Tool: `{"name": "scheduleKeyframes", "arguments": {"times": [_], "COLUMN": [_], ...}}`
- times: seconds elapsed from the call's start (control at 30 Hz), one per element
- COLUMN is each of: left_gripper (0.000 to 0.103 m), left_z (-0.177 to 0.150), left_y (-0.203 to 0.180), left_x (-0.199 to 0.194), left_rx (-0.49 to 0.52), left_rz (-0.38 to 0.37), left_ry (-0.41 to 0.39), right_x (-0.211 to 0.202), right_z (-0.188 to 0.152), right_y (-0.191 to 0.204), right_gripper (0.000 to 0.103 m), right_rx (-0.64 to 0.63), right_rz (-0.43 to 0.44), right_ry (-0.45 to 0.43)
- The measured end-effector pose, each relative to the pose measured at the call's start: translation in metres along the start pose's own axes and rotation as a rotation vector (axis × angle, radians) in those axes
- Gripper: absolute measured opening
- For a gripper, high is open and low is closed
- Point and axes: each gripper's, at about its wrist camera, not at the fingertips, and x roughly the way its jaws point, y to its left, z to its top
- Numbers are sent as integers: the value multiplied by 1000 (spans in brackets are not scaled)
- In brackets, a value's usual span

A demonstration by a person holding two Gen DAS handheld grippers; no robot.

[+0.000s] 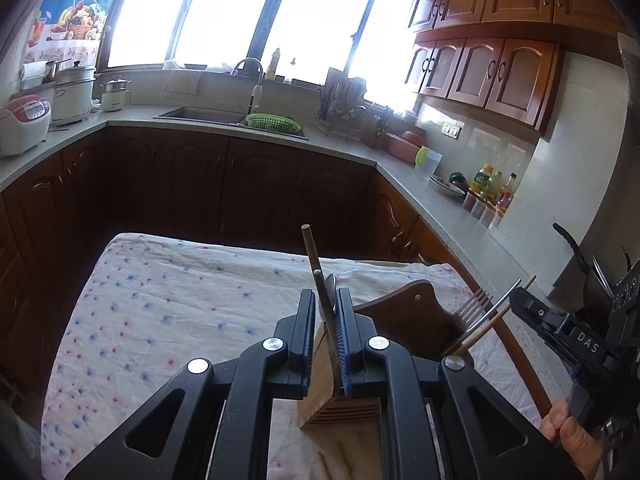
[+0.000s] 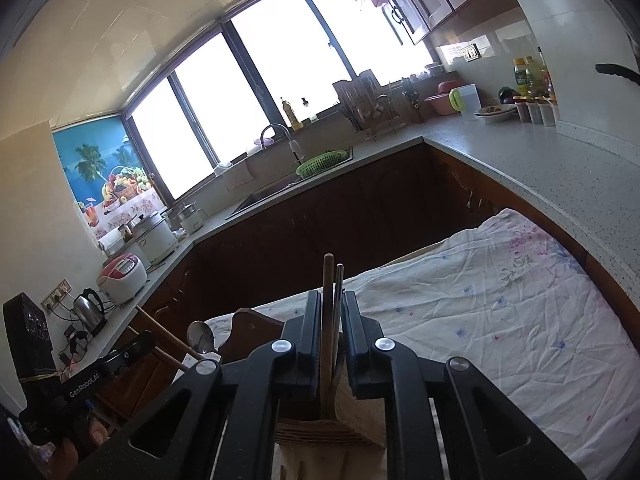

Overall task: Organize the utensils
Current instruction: 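Open both tools to release the chopsticks into the holder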

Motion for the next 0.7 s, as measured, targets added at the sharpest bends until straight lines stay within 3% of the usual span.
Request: {"name": "scheduleKeyframes", "arguments": {"times": [0.03, 0.07, 0.1, 0.13, 0.17, 0.2, 0.33, 0.7], "left_gripper": [25, 30, 45, 65, 74, 83, 98, 100], "left_z": [1, 0, -1, -2, -5, -6, -26, -105], "left_y": [1, 1, 2, 3, 3, 3, 1, 8], "left_x": [-2, -6, -11, -17, -24, -33, -61, -128], "left_rx": [-10, -20, -30, -42, -53, -59, -55, -32], "left_rz": [0, -3, -3, -1, 1, 0, 37, 97], "left_ry": [1, -3, -7, -12, -26, -47, -67, -15], "right_x": [-1, -4, -9, -14, -20, -27, -52, -113], "right_z": [0, 1, 1, 1, 2, 3, 3, -48], "right_y": [-1, -2, -3, -3, -5, -6, -14, -23], "right_gripper": [34, 52, 63, 82, 99, 103, 103, 103], "right_rx": [8, 16, 23, 32, 42, 51, 84, -7], "right_rz": [5, 13, 23, 32, 37, 36, 19, -73], "right_ry": [1, -2, -11, -25, -42, -61, -82, -33]}}
